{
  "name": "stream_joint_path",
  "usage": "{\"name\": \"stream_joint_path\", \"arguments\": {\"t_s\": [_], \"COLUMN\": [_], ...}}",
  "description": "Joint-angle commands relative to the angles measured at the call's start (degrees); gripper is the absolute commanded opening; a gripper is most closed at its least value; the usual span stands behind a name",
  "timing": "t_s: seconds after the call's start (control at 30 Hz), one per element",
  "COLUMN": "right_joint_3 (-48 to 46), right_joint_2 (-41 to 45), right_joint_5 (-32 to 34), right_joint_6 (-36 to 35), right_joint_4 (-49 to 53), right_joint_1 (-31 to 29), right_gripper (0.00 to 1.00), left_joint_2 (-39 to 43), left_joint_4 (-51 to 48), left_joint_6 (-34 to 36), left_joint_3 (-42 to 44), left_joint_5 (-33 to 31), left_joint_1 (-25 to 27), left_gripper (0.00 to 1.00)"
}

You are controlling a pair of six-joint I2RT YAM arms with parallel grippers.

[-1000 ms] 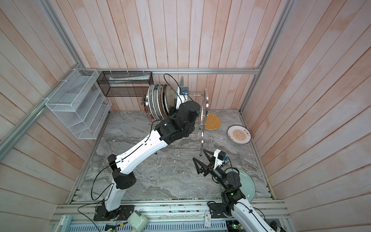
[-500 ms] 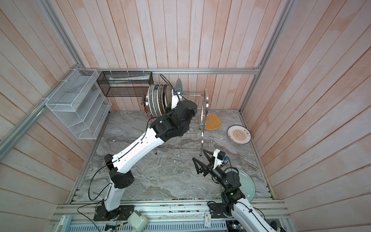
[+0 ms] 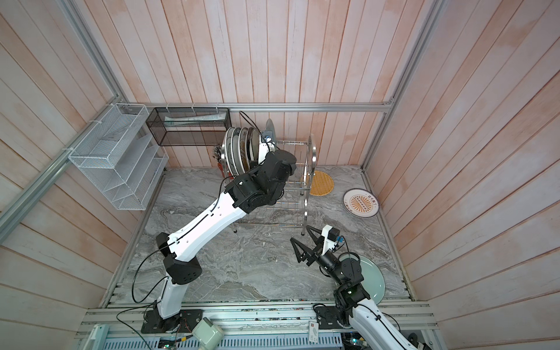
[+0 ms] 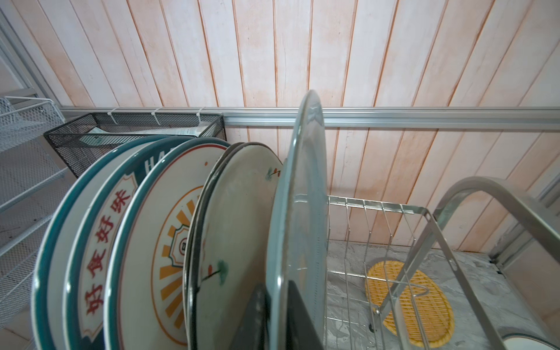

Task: Load the plates into the dish rack
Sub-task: 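Open the left gripper and release the teal plate in the rack, then withdraw the left gripper from the rack back toward the robot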

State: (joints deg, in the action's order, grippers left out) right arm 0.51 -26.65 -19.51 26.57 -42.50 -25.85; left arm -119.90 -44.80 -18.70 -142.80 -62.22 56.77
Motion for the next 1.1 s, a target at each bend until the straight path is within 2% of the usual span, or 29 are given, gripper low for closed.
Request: {"name": "stream_joint_path", "arguments": {"t_s": [0.0,0.3,0.6,0.87,1.07], "right_joint_3": [-0.4,-0.4,-0.3,-0.3,-0.3], "right_joint_2": [-0.3,-0.4,-0.7,-1.0,-1.3], "right_joint_5": [0.5,0.7,0.8,1.0,1.2], "right_joint_6": [-0.7,-0.9,-1.3,-1.7,-2.0], "right_joint_4": [-2.2,-2.1,-1.9,-1.8,-1.6], "right_joint_1": [-0.4,-0.5,-0.5,-0.6,-0.7], "right_gripper": [0.98,0.98,0.98,0.98,0.98], "left_joint_2": [1.9,2.3,4.4,6.2,8.7], "left_joint_4": [2.2,2.2,2.0,2.2,1.4], "left_joint_6": [0.4,0.2,-0.1,0.7,0.0], "left_joint_3": [-1.6,-1.5,-0.4,-0.8,0.1], "left_joint_5": [2.8,2.9,4.0,8.8,16.5], "left_joint_1": [0.3,0.5,0.5,0.4,-0.5], "left_gripper": [0.19,0.24,0.44,0.59,0.71]}}
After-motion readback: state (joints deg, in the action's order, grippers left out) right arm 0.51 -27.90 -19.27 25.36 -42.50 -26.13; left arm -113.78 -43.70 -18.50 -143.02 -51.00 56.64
